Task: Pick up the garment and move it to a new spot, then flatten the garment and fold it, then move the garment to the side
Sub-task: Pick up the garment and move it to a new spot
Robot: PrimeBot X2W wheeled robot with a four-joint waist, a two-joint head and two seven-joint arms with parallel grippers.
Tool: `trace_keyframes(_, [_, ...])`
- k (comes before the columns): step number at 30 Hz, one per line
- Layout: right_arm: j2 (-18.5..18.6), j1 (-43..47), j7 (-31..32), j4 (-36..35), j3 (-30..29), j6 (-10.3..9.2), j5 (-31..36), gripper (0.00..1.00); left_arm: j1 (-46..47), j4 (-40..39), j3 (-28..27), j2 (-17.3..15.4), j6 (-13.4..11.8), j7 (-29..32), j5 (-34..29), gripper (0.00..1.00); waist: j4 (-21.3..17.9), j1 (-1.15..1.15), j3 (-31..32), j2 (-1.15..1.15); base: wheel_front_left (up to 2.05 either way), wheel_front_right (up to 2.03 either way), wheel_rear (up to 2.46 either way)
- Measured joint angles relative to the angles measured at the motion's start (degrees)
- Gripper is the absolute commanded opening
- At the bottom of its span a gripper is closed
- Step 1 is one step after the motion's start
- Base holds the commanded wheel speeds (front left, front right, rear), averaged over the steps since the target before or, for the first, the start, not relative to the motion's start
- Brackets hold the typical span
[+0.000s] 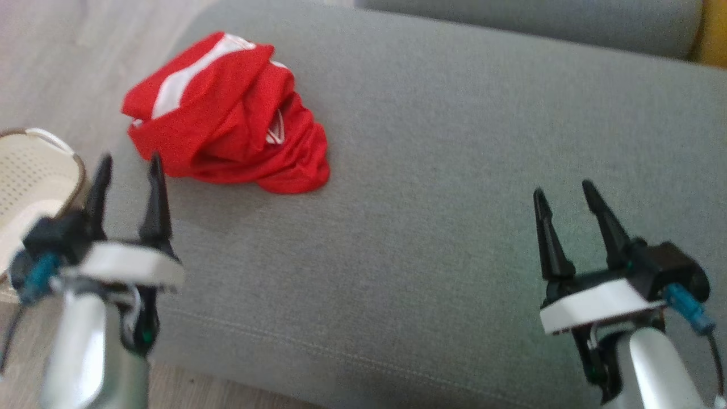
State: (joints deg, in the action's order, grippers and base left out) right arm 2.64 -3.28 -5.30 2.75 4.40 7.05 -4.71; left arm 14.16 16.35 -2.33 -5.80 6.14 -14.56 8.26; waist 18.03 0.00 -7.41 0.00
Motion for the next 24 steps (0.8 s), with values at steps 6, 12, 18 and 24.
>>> trace_keyframes(6, [0.05,-3.25,0.79,-2.42,0.19,0.00,1.81,1.00,11.95,8.04,0.07,-3.47,0.53,3.20,1.58,1.00,-2.73,0.00,-5.66,0.00,0.00,0.00,0.00])
trace_keyframes(12, [0.11,-6.86,1.12,-3.15,0.74,0.00,3.20,1.00,22.73,20.96,-0.33,-6.92,0.93,6.53,4.70,1.00,-5.97,0.01,-10.98,0.00,0.00,0.00,0.00])
trace_keyframes(18, [0.15,-8.68,1.30,-3.49,0.63,0.00,3.49,1.00,30.07,34.46,-0.47,-9.54,1.00,9.67,7.30,1.00,-8.83,0.01,-15.20,0.00,0.00,0.00,0.00])
trace_keyframes(24, [0.16,-9.04,1.30,-3.75,-0.48,0.00,3.79,1.00,33.88,41.50,-0.21,-10.72,1.11,11.02,9.15,0.00,-9.97,0.00,-17.25,0.00,0.00,0.00,0.00])
